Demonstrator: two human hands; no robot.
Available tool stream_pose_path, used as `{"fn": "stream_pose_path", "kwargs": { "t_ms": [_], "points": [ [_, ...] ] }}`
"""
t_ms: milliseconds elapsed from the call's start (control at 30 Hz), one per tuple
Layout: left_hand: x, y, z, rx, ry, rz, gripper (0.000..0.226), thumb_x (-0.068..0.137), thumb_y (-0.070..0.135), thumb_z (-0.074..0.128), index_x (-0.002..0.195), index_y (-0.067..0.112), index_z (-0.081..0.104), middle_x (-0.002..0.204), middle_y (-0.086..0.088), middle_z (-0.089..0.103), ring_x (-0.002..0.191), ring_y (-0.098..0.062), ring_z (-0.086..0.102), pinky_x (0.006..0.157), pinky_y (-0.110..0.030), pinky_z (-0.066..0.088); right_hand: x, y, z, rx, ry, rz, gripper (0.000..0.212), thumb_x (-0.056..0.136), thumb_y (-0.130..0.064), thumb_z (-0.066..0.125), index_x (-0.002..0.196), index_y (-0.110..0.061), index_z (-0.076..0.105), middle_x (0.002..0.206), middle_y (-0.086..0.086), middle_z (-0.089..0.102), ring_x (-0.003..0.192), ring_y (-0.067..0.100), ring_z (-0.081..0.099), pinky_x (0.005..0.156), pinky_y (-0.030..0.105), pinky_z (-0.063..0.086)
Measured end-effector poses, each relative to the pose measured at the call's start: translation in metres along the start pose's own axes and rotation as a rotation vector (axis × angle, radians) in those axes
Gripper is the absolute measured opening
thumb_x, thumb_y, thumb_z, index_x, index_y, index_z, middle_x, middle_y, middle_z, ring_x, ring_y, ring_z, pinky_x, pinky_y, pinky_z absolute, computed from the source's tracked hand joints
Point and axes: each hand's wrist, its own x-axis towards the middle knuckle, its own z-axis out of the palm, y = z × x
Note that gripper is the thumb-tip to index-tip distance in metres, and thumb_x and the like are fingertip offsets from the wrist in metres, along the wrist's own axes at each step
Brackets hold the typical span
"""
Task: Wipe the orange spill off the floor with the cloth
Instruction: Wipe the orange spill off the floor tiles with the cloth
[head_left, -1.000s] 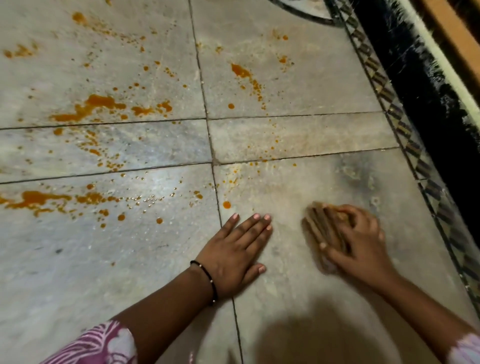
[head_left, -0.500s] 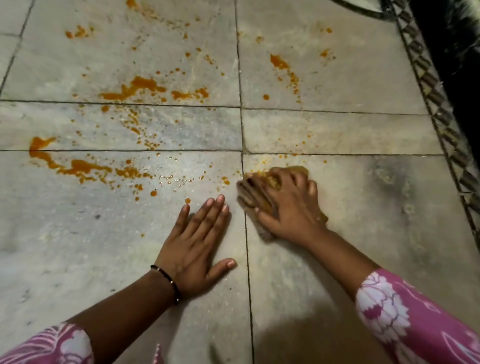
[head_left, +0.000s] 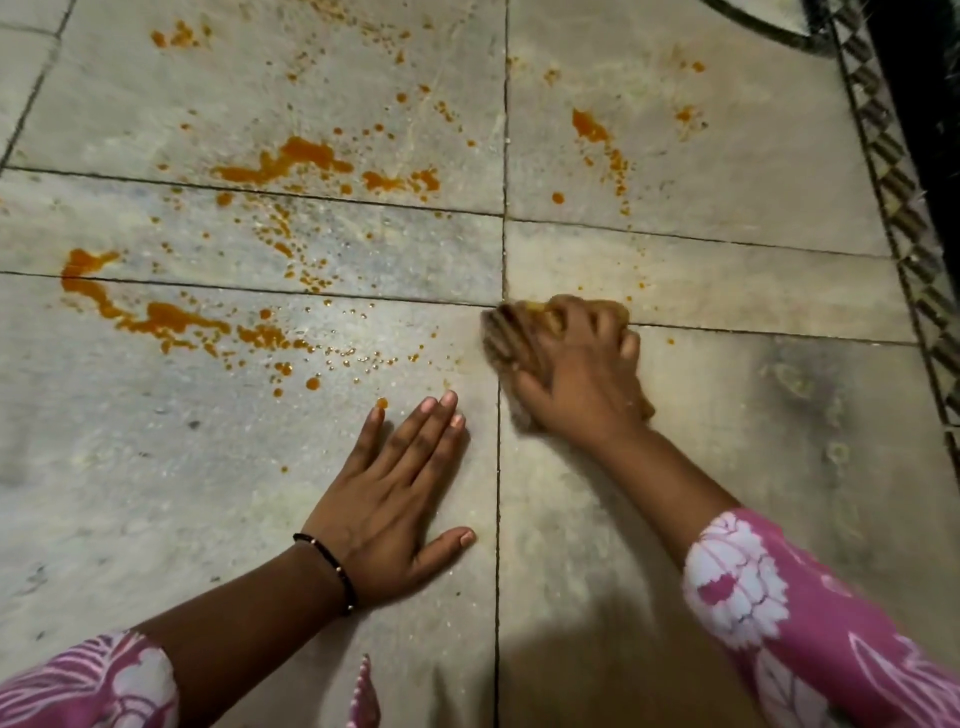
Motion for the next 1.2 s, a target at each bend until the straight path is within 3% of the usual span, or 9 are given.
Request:
{"fn": "stream_pose_path", "kwargs": {
  "t_ms": [167,300,433,600,733,867,967,1067,1200],
  "points": [
    [0.0,-0.001,-0.001,-0.01,0.01,-0.03,0.092,0.085,0.067,0.032,0.15,0.005,0.014,0.159,-0.013,0.007,0.147,-0.024,0.004,0.117,-0.048,0.001,-0.04,0.042,-0.006,-0.089,-0.002,0.231,0.064,0.078,-0.054,0.034,0.138,-0.033,0.042,0.14,0.012,0.034,0.114,0.029,0.024,0.09,0.047,0.03],
    [0.001,0.0,-0.002,-0.021,0.017,-0.029,0.092,0.085,0.066,0.034,0.15,0.004,0.014,0.158,-0.014,0.007,0.147,-0.024,0.004,0.117,-0.048,0.003,-0.065,-0.02,0.008,-0.077,-0.029,0.056,0.07,0.075,-0.053,0.029,0.143,-0.037,0.033,0.133,0.015,0.044,0.11,0.03,0.026,0.089,0.056,0.033],
    [0.0,0.001,-0.003,-0.002,-0.005,-0.032,0.093,0.084,0.066,0.035,0.149,0.003,0.015,0.158,-0.014,0.007,0.147,-0.024,0.004,0.117,-0.049,0.001,-0.009,-0.029,0.003,-0.024,-0.005,-0.091,0.066,0.077,-0.052,0.032,0.141,-0.038,0.036,0.137,0.011,0.041,0.115,0.031,0.032,0.094,0.054,0.028],
    [0.001,0.001,-0.004,-0.022,-0.021,-0.035,0.093,0.085,0.067,0.033,0.15,0.005,0.011,0.159,-0.013,0.003,0.147,-0.024,0.001,0.117,-0.049,0.001,0.008,0.052,-0.008,-0.059,0.078,0.29,0.055,0.083,-0.051,0.042,0.129,-0.022,0.049,0.138,0.011,0.036,0.118,0.037,0.033,0.094,0.051,0.029],
    [0.002,0.0,-0.003,-0.044,-0.026,-0.006,0.09,0.086,0.065,0.032,0.151,0.007,0.009,0.159,-0.011,0.003,0.147,-0.022,0.002,0.117,-0.05,0.004,-0.043,0.039,0.002,-0.075,0.095,0.418,0.059,0.08,-0.047,0.044,0.135,-0.025,0.046,0.138,0.015,0.037,0.117,0.037,0.033,0.092,0.053,0.03],
    [0.002,0.0,-0.002,-0.047,-0.036,0.018,0.086,0.088,0.062,0.03,0.151,0.007,0.009,0.159,-0.01,0.006,0.147,-0.022,0.004,0.116,-0.052,0.007,-0.051,-0.018,0.011,0.001,0.071,0.117,0.066,0.076,-0.048,0.042,0.141,-0.037,0.036,0.137,0.014,0.043,0.113,0.032,0.032,0.091,0.055,0.029],
    [0.002,0.0,-0.003,-0.034,-0.058,0.018,0.085,0.089,0.062,0.029,0.151,0.007,0.01,0.159,-0.01,0.006,0.147,-0.022,0.004,0.117,-0.051,0.007,-0.005,-0.005,0.002,-0.025,0.06,-0.093,0.064,0.073,-0.05,0.04,0.134,-0.033,0.046,0.132,0.012,0.047,0.112,0.034,0.038,0.089,0.051,0.03],
    [0.002,0.0,-0.003,-0.028,-0.059,0.02,0.085,0.089,0.062,0.028,0.151,0.008,0.011,0.159,-0.009,0.007,0.147,-0.022,0.005,0.117,-0.051,0.007,0.025,0.042,-0.007,0.006,0.107,0.114,0.053,0.08,-0.048,0.048,0.125,-0.023,0.053,0.136,0.01,0.043,0.118,0.037,0.037,0.094,0.051,0.031],
    [0.001,0.0,0.0,-0.037,-0.066,0.025,0.083,0.089,0.062,0.029,0.151,0.008,0.01,0.159,-0.009,0.007,0.147,-0.021,0.004,0.117,-0.051,0.007,-0.017,0.078,-0.01,-0.035,0.138,0.333,0.055,0.078,-0.047,0.045,0.125,-0.02,0.053,0.134,0.014,0.042,0.117,0.038,0.037,0.091,0.05,0.03]
  ]
}}
